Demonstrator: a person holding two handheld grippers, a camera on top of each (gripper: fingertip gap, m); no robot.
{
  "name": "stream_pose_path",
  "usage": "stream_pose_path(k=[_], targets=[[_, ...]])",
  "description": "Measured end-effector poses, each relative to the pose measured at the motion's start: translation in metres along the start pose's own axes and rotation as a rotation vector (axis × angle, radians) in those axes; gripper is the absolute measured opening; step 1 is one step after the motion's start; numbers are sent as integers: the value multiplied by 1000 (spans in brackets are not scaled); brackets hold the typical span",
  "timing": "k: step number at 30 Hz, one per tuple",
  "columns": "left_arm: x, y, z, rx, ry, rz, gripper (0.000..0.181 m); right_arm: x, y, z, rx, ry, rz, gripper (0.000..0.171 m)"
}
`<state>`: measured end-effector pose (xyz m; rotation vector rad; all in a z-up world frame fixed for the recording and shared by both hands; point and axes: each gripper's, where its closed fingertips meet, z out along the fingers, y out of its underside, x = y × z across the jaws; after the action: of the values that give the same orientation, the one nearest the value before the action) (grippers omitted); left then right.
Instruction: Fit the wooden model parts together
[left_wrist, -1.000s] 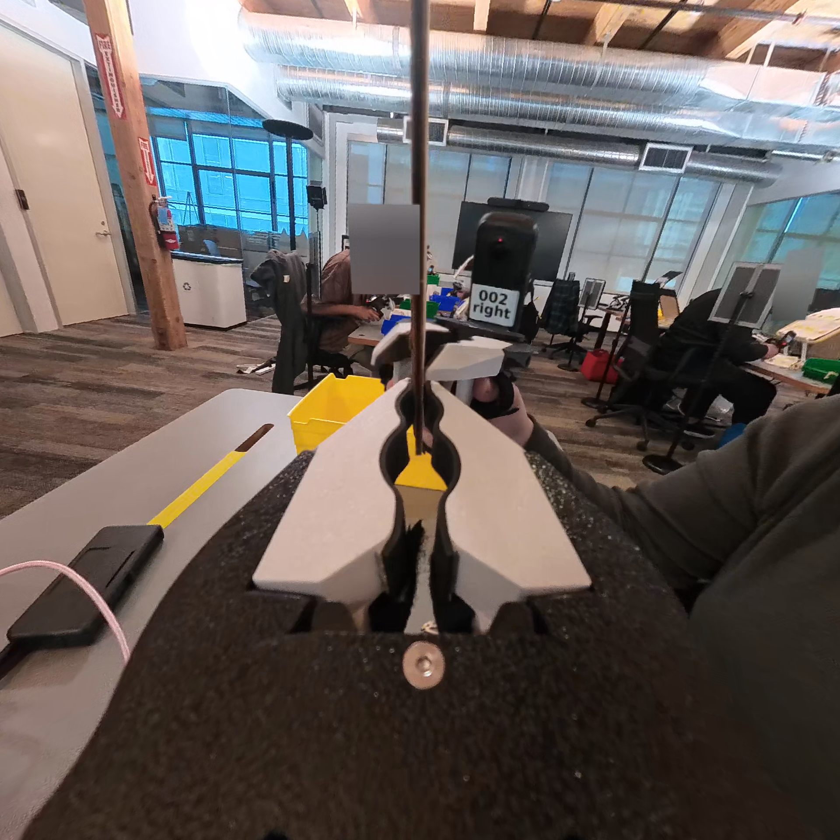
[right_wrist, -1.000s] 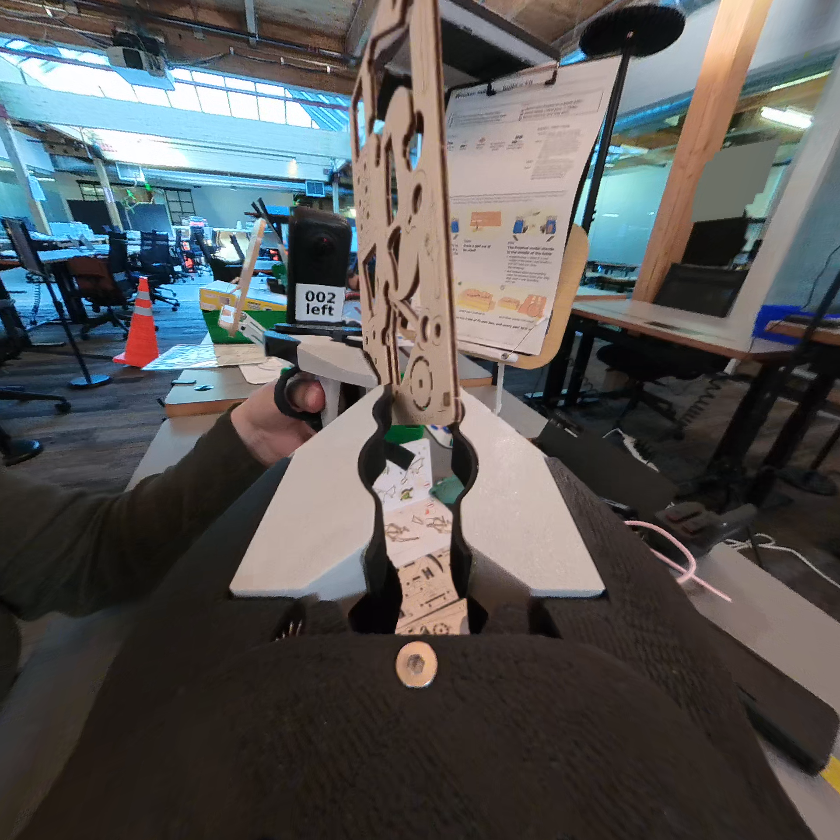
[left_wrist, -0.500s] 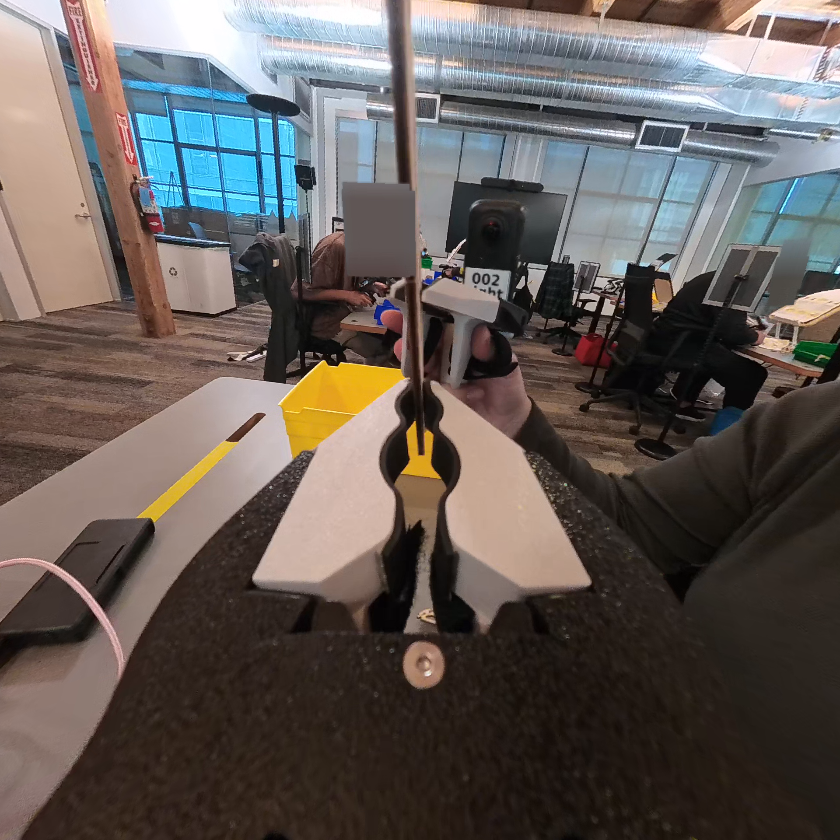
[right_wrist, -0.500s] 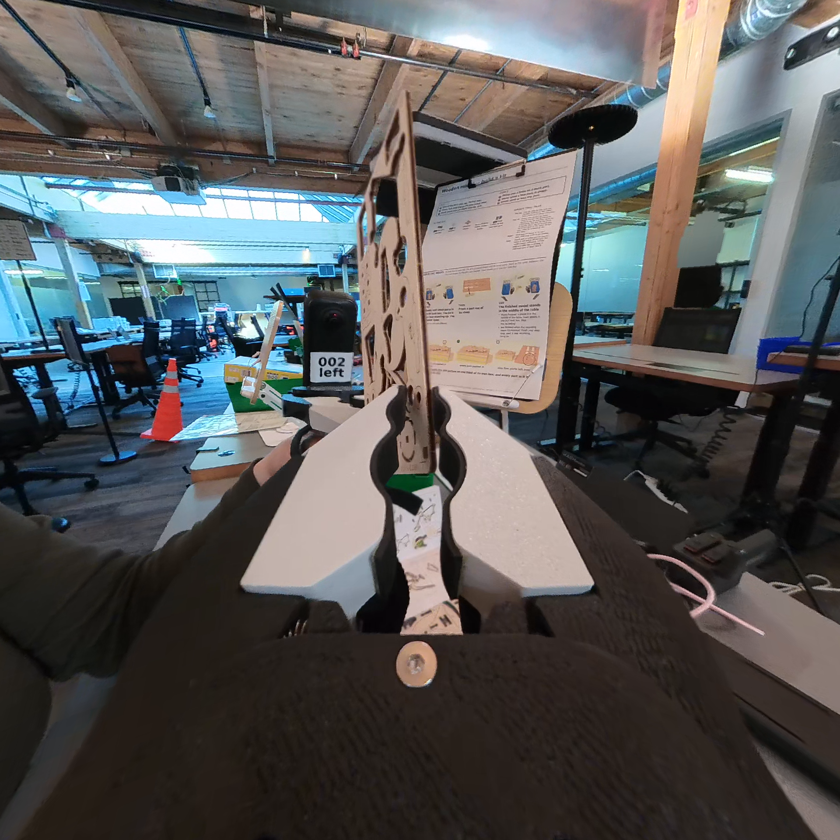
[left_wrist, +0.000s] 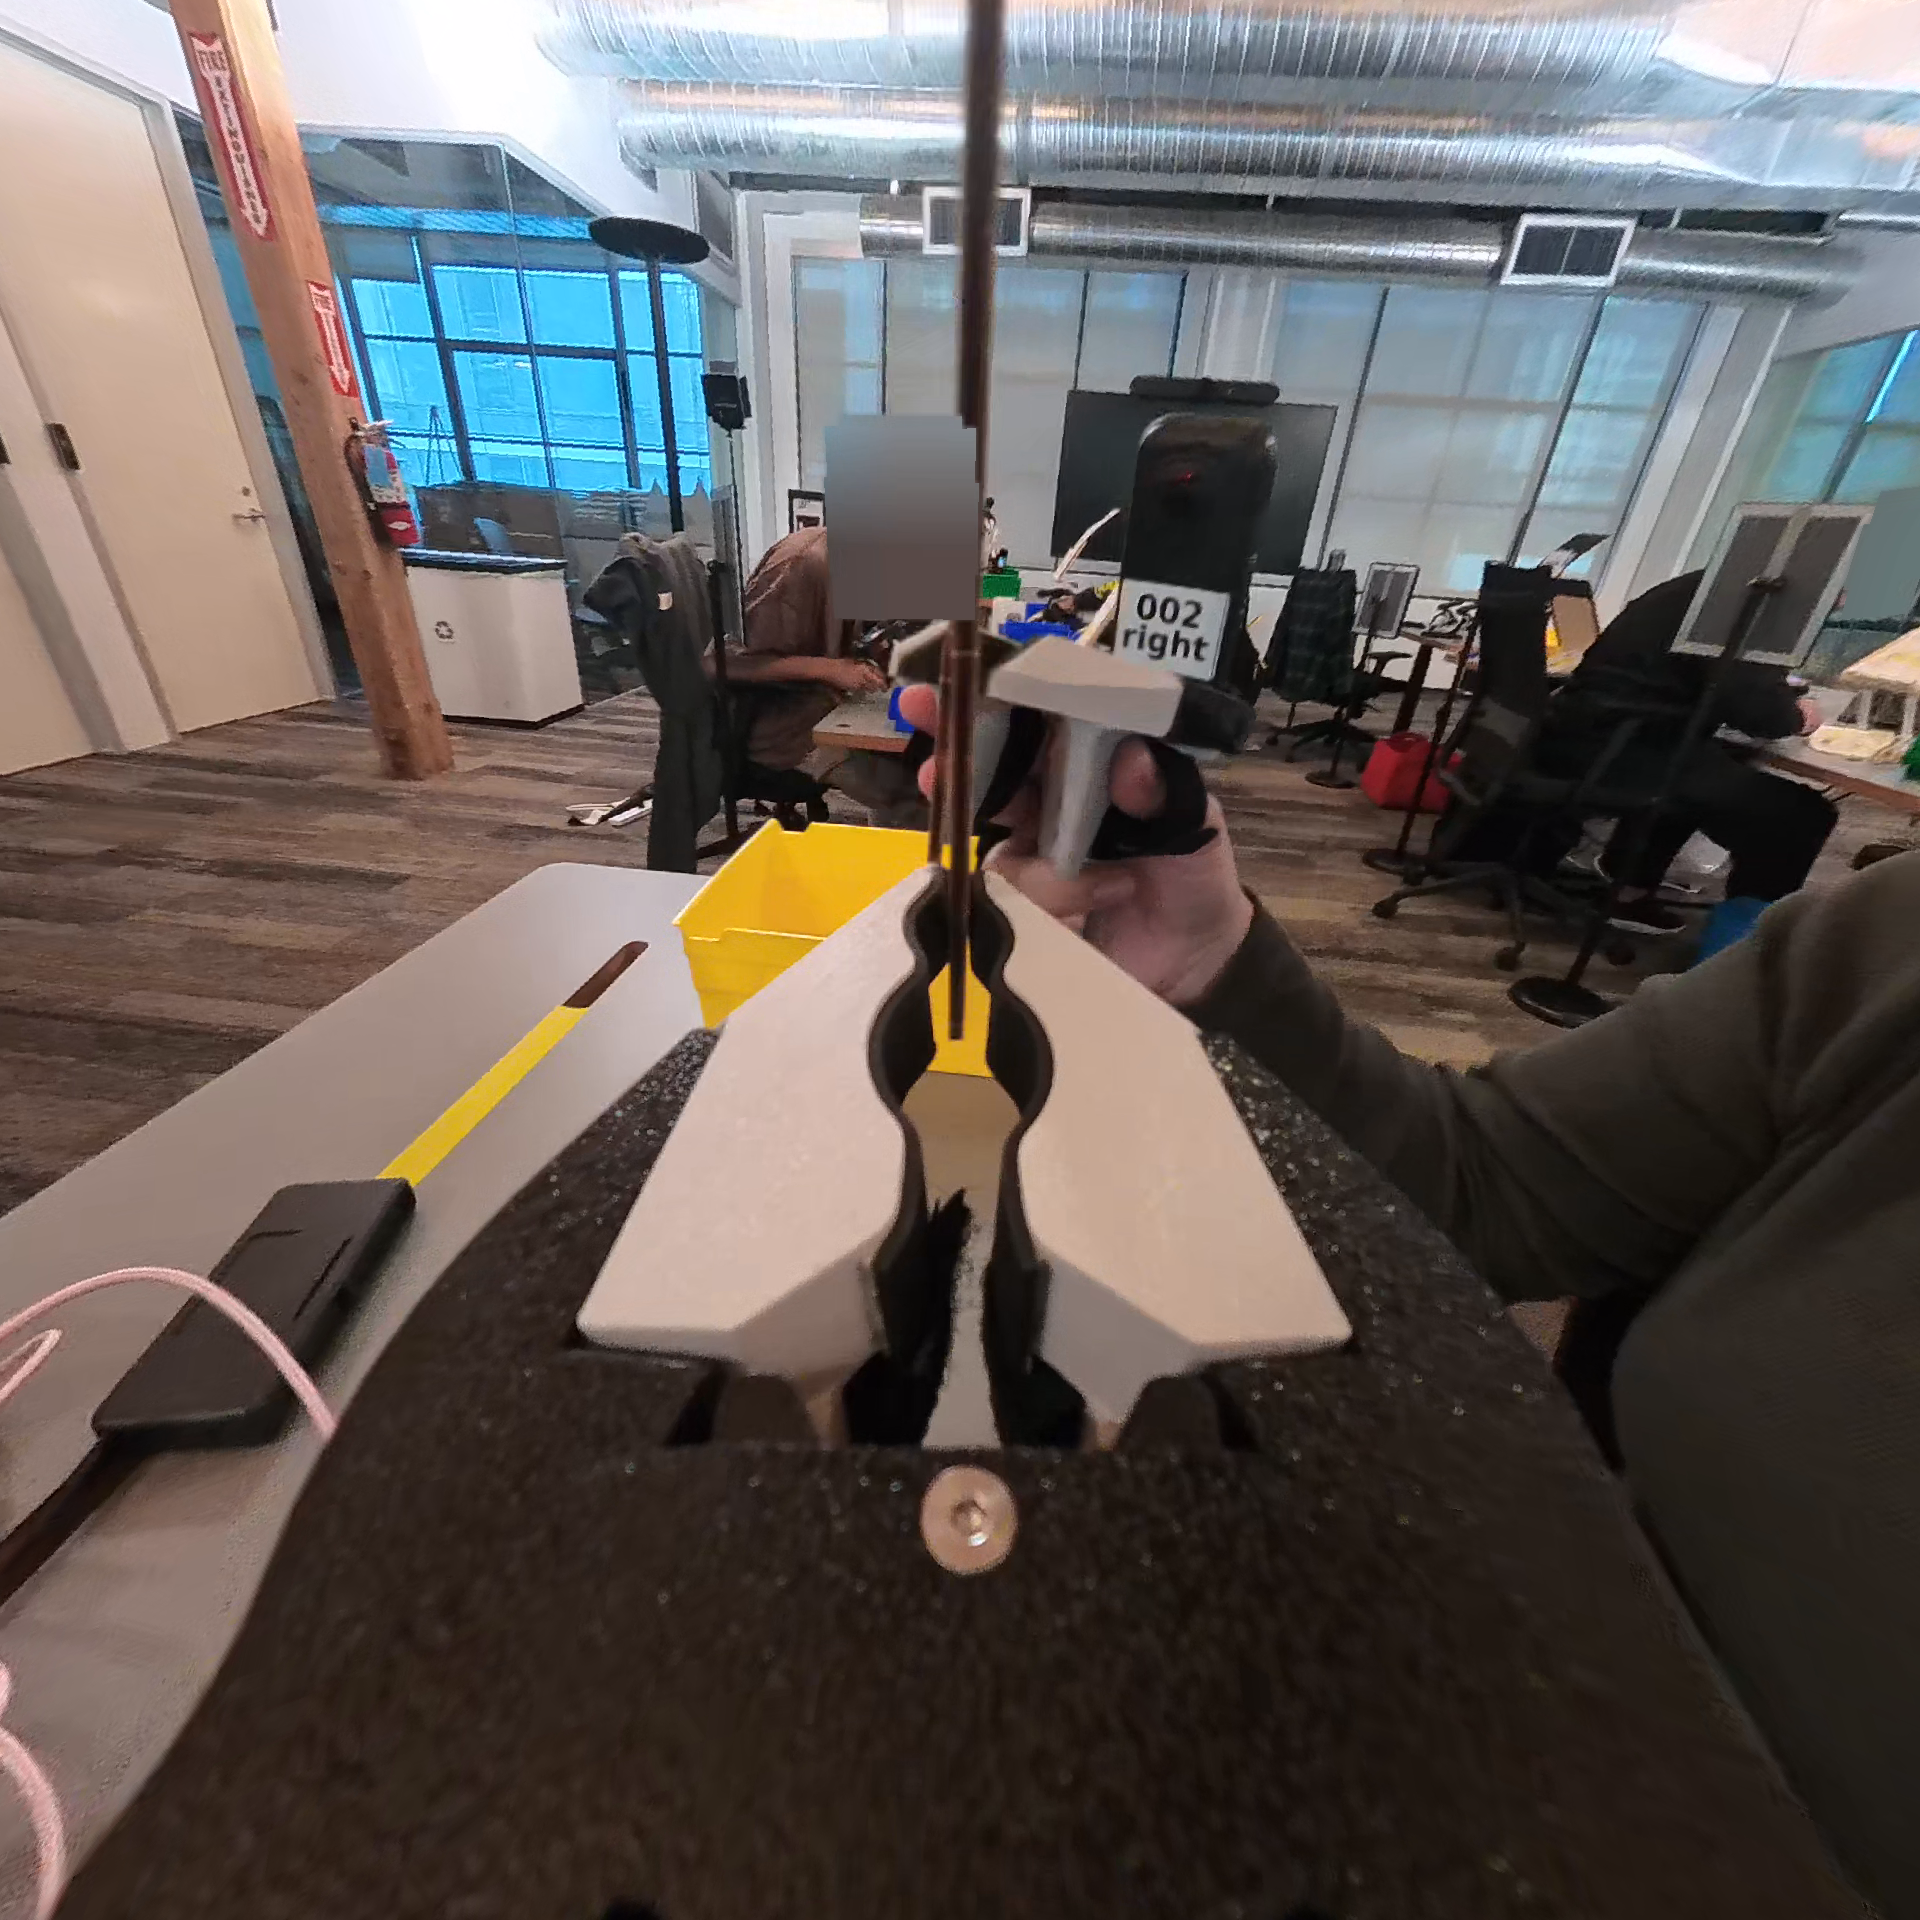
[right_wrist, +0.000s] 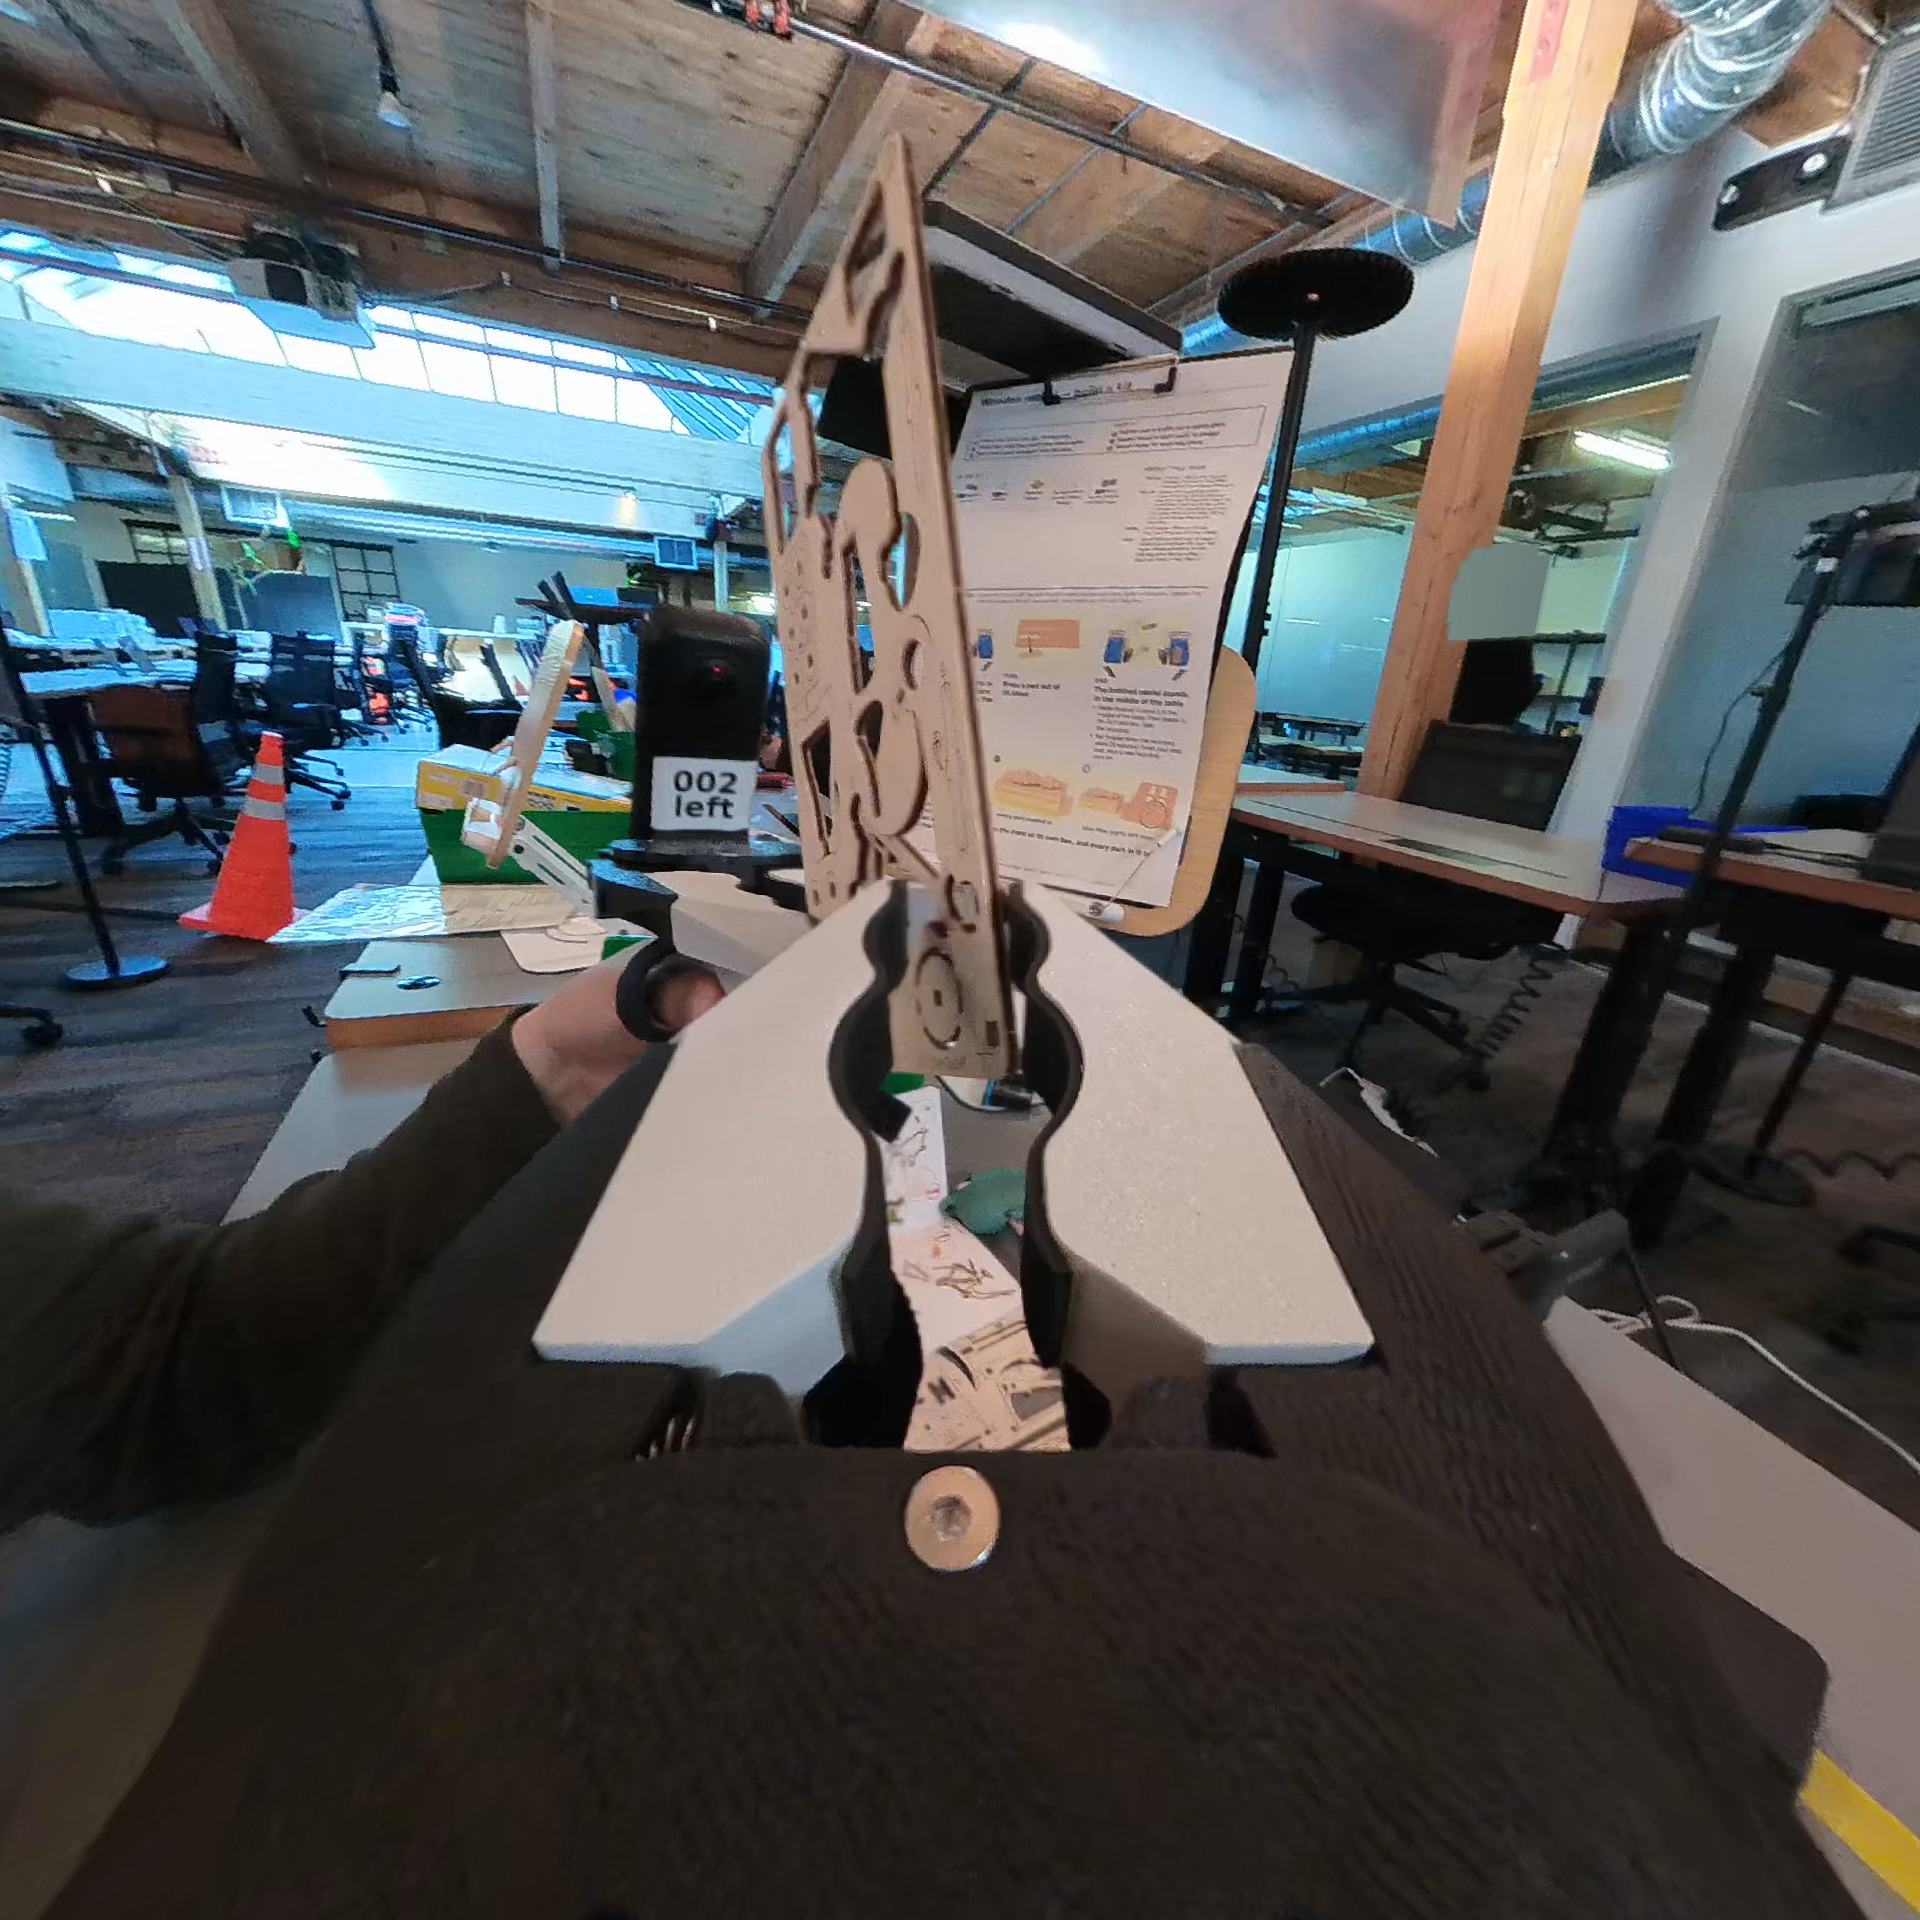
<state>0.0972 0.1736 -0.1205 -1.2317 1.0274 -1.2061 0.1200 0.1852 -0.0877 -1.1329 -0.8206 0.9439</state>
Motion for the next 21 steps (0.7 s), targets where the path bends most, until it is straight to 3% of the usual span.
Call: stream_pose_path(k=[5,8,12,21], targets=[[1,9,0,-54,23,-4,0,0,-16,-5,106,-4,48,28],[5,16,2,-100,41,16,0,3,-20,-8,119,20,44,23],[9,20,7,-124,55,23,0,-3,-20,-9,114,-19,55,5],[16,22,9,-154,67,58,0,-12,-22,-13,71,-41,-1,5]])
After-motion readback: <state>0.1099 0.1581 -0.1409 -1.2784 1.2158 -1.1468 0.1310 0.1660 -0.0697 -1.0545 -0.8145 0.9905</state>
